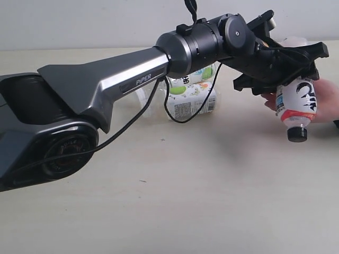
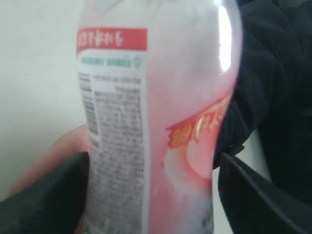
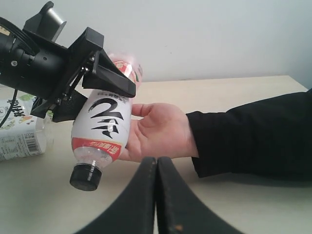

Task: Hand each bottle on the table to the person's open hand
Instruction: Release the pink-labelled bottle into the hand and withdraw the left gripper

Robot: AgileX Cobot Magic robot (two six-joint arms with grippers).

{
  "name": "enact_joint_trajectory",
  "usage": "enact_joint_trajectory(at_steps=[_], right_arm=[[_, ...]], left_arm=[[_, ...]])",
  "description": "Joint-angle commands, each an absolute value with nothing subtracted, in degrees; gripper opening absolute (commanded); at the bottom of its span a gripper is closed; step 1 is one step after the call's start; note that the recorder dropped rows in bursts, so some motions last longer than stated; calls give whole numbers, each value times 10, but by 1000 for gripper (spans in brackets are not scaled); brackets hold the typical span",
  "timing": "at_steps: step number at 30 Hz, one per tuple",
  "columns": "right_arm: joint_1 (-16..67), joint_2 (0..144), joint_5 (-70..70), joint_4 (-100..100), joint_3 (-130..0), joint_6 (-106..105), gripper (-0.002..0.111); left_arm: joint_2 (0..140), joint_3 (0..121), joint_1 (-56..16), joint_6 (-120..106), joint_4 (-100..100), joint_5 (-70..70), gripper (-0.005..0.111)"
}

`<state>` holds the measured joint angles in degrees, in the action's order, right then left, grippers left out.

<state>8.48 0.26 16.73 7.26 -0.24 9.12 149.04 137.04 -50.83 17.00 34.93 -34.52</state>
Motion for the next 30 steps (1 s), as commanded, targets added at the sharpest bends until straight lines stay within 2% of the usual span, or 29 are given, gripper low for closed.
enact_joint_trajectory(at_steps=[1,18,26,28,30], right_arm=[[82,0,162,76,0,87,0],[82,0,163,76,0,87,0],[82,0,163,76,0,87,0],[82,0,163,76,0,87,0],[82,0,163,76,0,87,0]], left_arm=[[1486,1375,-513,167,350,-341,76],[1461,1375,-506,150,341,-352,77],[1401,1375,-482,143,270,-437,77],[1384,1375,-480,124,251,-466,72],[1368,1375,-477,106,232,-493,60]])
